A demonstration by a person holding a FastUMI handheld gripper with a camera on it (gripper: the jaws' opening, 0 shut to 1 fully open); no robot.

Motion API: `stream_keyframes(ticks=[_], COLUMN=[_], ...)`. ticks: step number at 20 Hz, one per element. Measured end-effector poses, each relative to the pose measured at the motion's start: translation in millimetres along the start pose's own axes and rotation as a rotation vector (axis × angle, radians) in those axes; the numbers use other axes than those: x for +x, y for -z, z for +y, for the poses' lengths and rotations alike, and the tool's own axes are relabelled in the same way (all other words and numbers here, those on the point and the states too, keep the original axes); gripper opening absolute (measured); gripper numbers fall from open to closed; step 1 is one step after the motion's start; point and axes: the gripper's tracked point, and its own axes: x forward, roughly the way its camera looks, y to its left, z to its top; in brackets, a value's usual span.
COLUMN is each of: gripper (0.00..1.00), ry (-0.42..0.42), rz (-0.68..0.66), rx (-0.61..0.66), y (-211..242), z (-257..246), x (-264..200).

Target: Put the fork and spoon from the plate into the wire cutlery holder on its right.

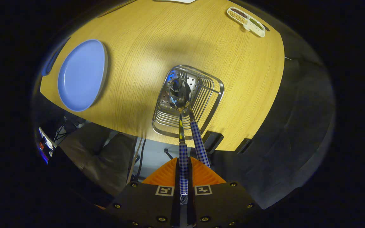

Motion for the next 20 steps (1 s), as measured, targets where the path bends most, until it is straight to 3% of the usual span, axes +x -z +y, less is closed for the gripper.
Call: stream_keyframes(ticks=[6,8,9,10,13,15,20], gripper=[0.12,0.34,0.52,0.61,0.64,0.97,0.97], ry=[0.002,0.012,0.02,0.02,0.013,0.017,0.023], rz=[-0.047,-0.067,-0.075,-0.085,-0.114,-0.151,-0.305], rx=[-0.004,-0.009,-0.012,-0.01,-0.001,0.004,0.033], y=[-6.8,-10.9,-10.1,-10.4,-9.8,-11.4,-14.9], z=[-2.0,-3.0,-3.9,-3.9,0.0,7.6,19.0], x=[-1.6,-7.0,-8.1,-8.2,-13.2,-23.3,-48.7])
